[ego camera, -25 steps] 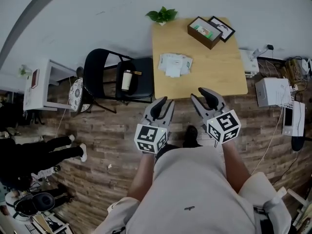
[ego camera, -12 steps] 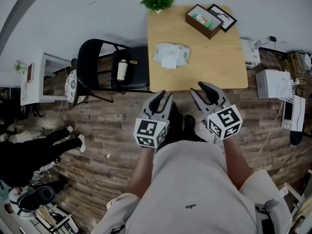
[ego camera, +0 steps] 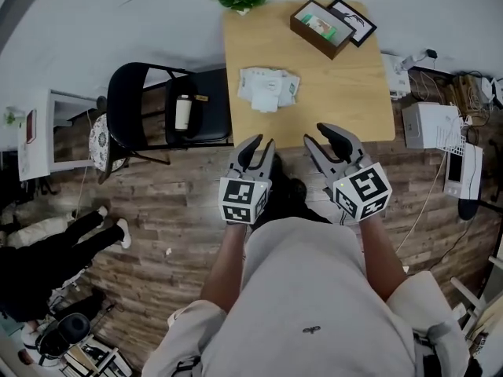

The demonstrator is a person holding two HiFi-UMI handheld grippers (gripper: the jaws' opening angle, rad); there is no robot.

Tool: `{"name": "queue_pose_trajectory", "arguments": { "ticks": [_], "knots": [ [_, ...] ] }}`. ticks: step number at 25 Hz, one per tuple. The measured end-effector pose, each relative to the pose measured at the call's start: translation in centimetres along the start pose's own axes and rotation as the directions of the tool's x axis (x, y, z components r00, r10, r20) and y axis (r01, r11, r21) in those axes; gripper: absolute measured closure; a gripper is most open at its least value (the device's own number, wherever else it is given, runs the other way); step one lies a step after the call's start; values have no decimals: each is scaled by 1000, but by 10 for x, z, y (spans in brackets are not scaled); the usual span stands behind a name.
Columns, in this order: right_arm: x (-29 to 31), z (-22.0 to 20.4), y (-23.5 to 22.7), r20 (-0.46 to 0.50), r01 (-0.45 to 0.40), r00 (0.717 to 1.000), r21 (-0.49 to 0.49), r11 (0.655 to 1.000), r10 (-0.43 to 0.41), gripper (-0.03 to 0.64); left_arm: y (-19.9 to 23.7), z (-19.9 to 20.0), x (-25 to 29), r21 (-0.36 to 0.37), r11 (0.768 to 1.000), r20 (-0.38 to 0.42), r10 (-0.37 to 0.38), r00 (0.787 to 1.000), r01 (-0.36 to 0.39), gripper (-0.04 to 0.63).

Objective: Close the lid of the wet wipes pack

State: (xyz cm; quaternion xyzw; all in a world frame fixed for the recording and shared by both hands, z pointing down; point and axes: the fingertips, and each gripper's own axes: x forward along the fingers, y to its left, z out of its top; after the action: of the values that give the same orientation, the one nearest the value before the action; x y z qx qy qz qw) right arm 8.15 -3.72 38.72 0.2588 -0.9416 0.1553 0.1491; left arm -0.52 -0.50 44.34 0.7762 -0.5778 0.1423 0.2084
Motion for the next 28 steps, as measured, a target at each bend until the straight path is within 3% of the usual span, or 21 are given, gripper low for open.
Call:
{"name": "queue_pose_trajectory", "arguments": {
  "ticks": [12, 28],
  "knots": [
    [57, 14, -16, -46, 48, 998, 2, 999, -48, 485, 51, -31, 55, -9, 999, -104, -55, 993, 54, 503],
    [106, 7, -28, -112, 120, 987, 30, 992, -116, 485, 96, -92, 104, -34, 992, -248, -126, 960, 122, 503]
  ]
}}
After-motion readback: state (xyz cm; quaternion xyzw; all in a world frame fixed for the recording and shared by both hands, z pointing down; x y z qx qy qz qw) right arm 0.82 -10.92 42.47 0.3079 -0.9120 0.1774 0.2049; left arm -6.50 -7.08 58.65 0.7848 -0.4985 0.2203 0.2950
